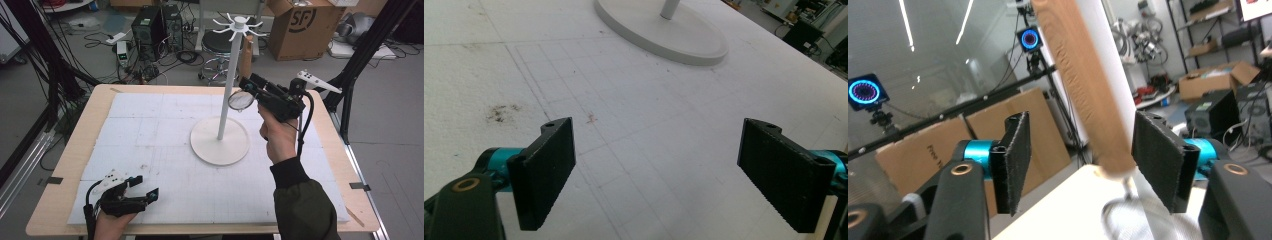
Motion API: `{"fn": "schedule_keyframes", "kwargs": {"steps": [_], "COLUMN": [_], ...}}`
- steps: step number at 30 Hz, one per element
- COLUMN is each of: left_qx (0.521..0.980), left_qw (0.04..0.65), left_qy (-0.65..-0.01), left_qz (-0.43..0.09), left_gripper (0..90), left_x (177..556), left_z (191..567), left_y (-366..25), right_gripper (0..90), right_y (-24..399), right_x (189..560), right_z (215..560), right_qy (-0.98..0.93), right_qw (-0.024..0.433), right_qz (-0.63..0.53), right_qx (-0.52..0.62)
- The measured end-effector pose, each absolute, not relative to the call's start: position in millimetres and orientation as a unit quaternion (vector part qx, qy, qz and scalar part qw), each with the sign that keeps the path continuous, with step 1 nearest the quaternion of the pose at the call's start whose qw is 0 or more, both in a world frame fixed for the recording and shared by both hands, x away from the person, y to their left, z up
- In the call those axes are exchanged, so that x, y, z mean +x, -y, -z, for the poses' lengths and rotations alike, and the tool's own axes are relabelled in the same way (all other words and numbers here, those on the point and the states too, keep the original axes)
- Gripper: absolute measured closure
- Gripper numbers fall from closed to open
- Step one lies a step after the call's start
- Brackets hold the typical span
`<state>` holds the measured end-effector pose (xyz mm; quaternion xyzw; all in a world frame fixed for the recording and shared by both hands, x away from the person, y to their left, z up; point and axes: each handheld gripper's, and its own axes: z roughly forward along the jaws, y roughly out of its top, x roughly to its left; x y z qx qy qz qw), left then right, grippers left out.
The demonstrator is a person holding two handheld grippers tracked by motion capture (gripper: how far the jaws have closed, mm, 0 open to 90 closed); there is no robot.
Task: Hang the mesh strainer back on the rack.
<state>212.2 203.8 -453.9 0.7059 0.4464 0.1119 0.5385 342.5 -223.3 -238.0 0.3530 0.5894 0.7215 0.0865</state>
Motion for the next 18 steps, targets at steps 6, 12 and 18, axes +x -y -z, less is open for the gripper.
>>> {"fn": "schedule_keyframes", "kwargs": {"steps": [6, 12, 18], "left_qx": [0.706, 0.706, 0.706], "left_qw": [0.538, 0.54, 0.54], "left_qy": [-0.447, -0.446, -0.444], "left_qz": [-0.111, -0.112, -0.114], "left_gripper": [16.0, 16.0, 16.0], "left_x": [212, 212, 213], "left_z": [454, 454, 454], "left_y": [-204, -204, -202], "right_gripper": [32.5, 23.8, 18.1], "right_y": [228, 234, 238], "right_x": [340, 337, 333], "right_z": [239, 253, 271], "right_qy": [-0.595, -0.603, -0.613], "right_qw": [0.085, 0.08, 0.075], "right_qz": [-0.718, -0.715, -0.705], "right_qx": [0.351, 0.343, 0.349]}}
